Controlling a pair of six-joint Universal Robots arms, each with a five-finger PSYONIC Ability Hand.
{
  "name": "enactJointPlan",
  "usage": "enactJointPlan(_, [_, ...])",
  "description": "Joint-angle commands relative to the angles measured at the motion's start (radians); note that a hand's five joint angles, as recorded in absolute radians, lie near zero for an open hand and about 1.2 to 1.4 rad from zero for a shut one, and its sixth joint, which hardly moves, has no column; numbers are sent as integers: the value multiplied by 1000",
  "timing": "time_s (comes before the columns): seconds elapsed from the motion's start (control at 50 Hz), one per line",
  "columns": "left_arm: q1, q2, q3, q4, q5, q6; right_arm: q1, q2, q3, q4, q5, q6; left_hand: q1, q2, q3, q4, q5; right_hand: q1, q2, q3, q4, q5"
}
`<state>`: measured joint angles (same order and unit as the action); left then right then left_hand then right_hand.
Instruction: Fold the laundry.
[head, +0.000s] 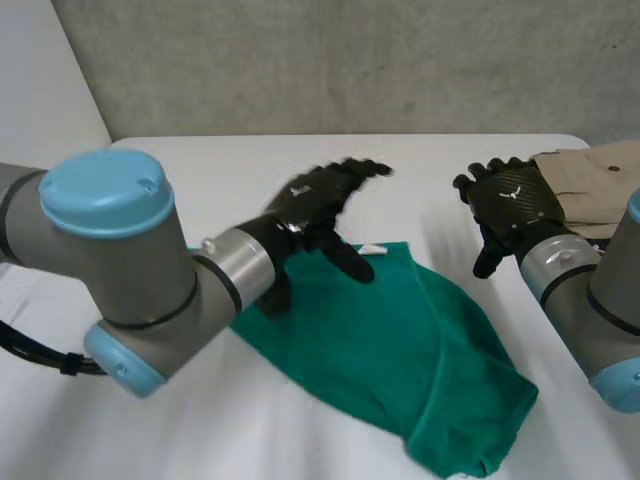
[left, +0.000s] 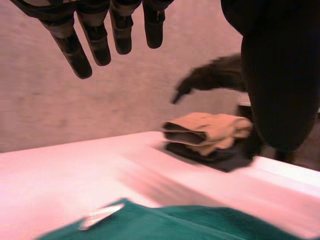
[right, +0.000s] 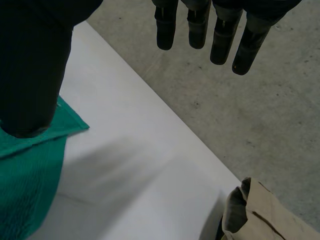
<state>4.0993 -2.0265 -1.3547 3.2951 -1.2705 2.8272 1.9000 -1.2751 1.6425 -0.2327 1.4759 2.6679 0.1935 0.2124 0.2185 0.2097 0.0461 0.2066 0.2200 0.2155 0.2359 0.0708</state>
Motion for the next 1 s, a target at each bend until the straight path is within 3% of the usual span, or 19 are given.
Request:
enactJointPlan(0.02, [150,0,3,-31,-26,139,7,-1,-10,58,-11,-16,11,-8,-14,-5,-16,-32,-45,-41,-61,-71])
enactJointPlan(0.14, [164,11,-53,-152,-32,338,10,-1,-84,321,-31,-60,26,7,1,10,-1,-32,-45,-41,-61,-71])
enactJointPlan(0.26, [139,9,-99,-164,-23,474,4,-3,-124,527,-39,-83,32,13,7,15,5,-32,-45,-41,-61,-71])
enactJointPlan(0.42, [-58,-85,-52,-36,-17,613,-4,-23,-84,470,-23,-94,79,60,54,62,51,-32,-45,-41,-61,-71])
enactJointPlan(0.58, [-160,-236,78,20,11,747,-113,-58,11,460,-29,-147,102,83,77,86,75,-32,-45,-41,-61,-71])
enactJointPlan(0.74, [-183,-359,204,-18,97,782,-139,-113,126,464,-46,-174,140,121,115,124,113,-32,-45,-41,-61,-71])
enactJointPlan(1.0, [-194,-399,246,-89,149,785,-150,-133,280,443,-147,-163,563,544,538,547,536,-32,-45,-41,-61,-71])
